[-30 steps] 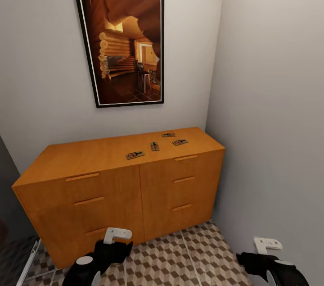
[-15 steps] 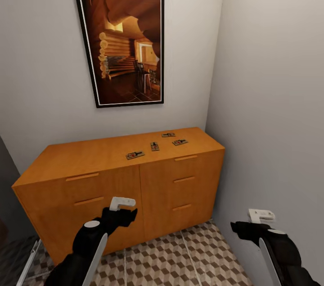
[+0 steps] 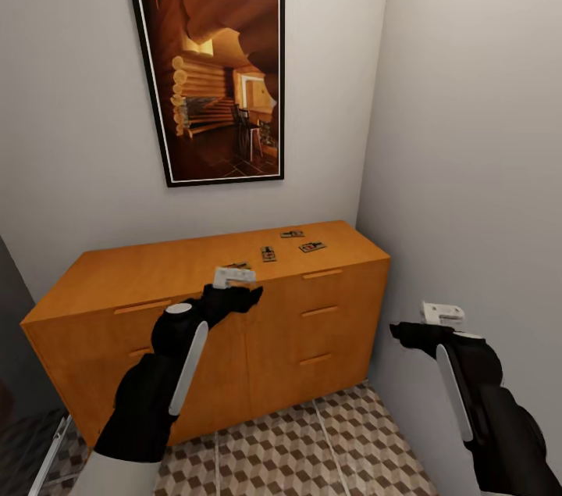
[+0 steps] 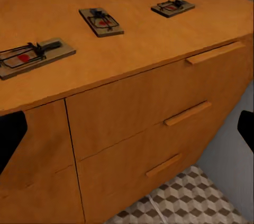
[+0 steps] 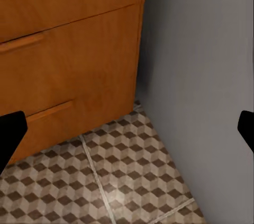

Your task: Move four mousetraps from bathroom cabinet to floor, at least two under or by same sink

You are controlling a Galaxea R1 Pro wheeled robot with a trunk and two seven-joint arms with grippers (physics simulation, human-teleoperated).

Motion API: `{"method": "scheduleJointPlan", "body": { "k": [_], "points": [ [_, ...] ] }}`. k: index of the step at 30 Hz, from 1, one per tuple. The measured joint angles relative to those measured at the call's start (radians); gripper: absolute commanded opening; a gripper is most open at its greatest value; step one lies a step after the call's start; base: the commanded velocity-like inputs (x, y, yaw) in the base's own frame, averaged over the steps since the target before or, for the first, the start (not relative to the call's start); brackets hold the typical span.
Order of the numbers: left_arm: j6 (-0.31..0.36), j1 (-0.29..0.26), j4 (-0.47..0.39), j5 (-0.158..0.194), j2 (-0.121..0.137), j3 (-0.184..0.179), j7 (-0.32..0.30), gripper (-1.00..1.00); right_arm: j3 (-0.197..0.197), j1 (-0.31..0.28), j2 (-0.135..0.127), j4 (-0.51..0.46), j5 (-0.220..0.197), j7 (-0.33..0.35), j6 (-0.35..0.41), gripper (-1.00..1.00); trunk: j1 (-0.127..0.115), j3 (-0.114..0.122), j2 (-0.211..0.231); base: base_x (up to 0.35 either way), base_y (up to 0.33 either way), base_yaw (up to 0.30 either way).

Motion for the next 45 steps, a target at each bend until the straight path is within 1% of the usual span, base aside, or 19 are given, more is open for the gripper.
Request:
{"method": "scheduleJointPlan", "body": {
  "k": [4, 7, 9, 10, 15, 16, 19, 23, 24, 28, 30, 31, 33, 36, 38, 39, 42, 45],
  "points": [
    [0.002, -0.093, 0.000, 0.003, -0.010, 0.000, -0.010, 1.00, 0.003, -0.085, 0.002, 0.000, 0.002, 0.000, 0.030, 1.00, 0.000, 0.000, 0.000, 0.000, 0.000, 0.000],
    [0.003, -0.148, 0.000, 0.004, -0.013, 0.000, -0.012, 1.00, 0.005, -0.150, 0.003, -0.001, 0.003, 0.000, 0.068, 1.00, 0.000, 0.000, 0.000, 0.000, 0.000, 0.000],
    [0.003, -0.178, 0.000, 0.004, -0.015, 0.000, -0.013, 1.00, 0.005, -0.194, 0.003, -0.002, 0.004, 0.000, 0.069, 1.00, 0.000, 0.000, 0.000, 0.000, 0.000, 0.000],
    [0.003, -0.178, 0.000, 0.004, -0.015, 0.000, -0.013, 1.00, 0.005, -0.195, 0.003, -0.001, 0.004, 0.000, 0.069, 1.00, 0.000, 0.000, 0.000, 0.000, 0.000, 0.000],
    [0.004, -0.241, 0.000, 0.004, -0.017, 0.000, -0.013, 1.00, 0.006, -0.299, 0.004, 0.000, 0.003, -0.001, 0.069, 1.00, 0.000, 0.000, 0.000, 0.000, 0.000, 0.000],
    [0.004, -0.241, 0.000, 0.004, -0.017, 0.000, -0.013, 1.00, 0.006, -0.300, 0.004, 0.000, 0.004, -0.001, 0.069, 1.00, 0.000, 0.000, 0.000, 0.000, 0.000, 0.000],
    [0.006, -0.273, 0.000, 0.004, -0.017, 0.000, -0.013, 1.00, 0.009, -0.344, 0.004, 0.000, 0.003, -0.003, 0.069, 1.00, 0.000, 0.000, 0.000, 0.000, 0.000, 0.000],
    [0.016, -0.299, 0.001, 0.004, -0.016, 0.000, -0.014, 1.00, 0.034, -0.393, 0.004, 0.002, 0.002, -0.006, 0.069, 1.00, 0.000, 0.000, 0.000, 0.000, 0.000, 0.000],
    [0.016, -0.299, 0.001, 0.004, -0.016, 0.000, -0.014, 1.00, 0.034, -0.393, 0.004, 0.002, 0.002, -0.006, 0.069, 1.00, 0.000, 0.000, 0.000, 0.000, 0.000, 0.000],
    [0.041, -0.310, 0.001, 0.003, -0.012, 0.002, -0.015, 1.00, 0.079, -0.425, 0.009, 0.004, 0.002, -0.017, 0.069, 1.00, 0.000, 0.000, 0.000, 0.000, 0.000, 0.000],
    [0.054, -0.313, 0.001, 0.002, -0.009, 0.004, -0.015, 1.00, 0.104, -0.437, 0.019, 0.004, 0.001, -0.028, 0.069, 1.00, 0.000, 0.000, 0.000, 0.000, 0.000, 0.000],
    [0.055, -0.313, 0.001, 0.002, -0.009, 0.004, -0.015, 1.00, 0.104, -0.437, 0.019, 0.004, 0.003, -0.028, 0.069, 1.00, 0.000, 0.000, 0.000, 0.000, 0.000, 0.000],
    [0.066, -0.315, 0.001, 0.001, -0.006, 0.005, -0.015, 1.00, 0.126, -0.449, 0.036, 0.005, 0.001, -0.040, 0.069, 1.00, 0.000, 0.000, 0.000, 0.000, 0.000, 0.000],
    [0.080, -0.317, 0.000, -0.002, -0.001, 0.006, -0.015, 1.00, 0.148, -0.461, 0.073, 0.009, 0.000, -0.061, 0.069, 1.00, 0.000, 0.000, 0.000, 0.000, 0.000, 0.000],
    [0.086, -0.317, -0.001, -0.004, 0.002, 0.006, -0.014, 1.00, 0.157, -0.466, 0.101, 0.015, -0.001, -0.076, 0.069, 1.00, 0.000, 0.000, 0.000, 0.000, 0.000, 0.000],
    [0.086, -0.317, -0.001, -0.004, 0.002, 0.006, -0.014, 1.00, 0.157, -0.466, 0.102, 0.015, 0.001, -0.076, 0.069, 1.00, 0.000, 0.000, 0.000, 0.000, 0.000, 0.000],
    [0.095, -0.318, 0.000, -0.007, 0.003, 0.006, -0.011, 1.00, 0.165, -0.470, 0.138, 0.031, 0.000, -0.099, 0.069, 1.00, 0.000, 0.000, 0.000, 0.000, 0.000, 0.000],
    [0.100, -0.318, 0.000, -0.008, 0.004, 0.007, -0.009, 1.00, 0.169, -0.472, 0.161, 0.055, 0.000, -0.120, 0.069, 1.00, 0.000, 0.000, 0.000, 0.000, 0.000, 0.000]
  ]
}}
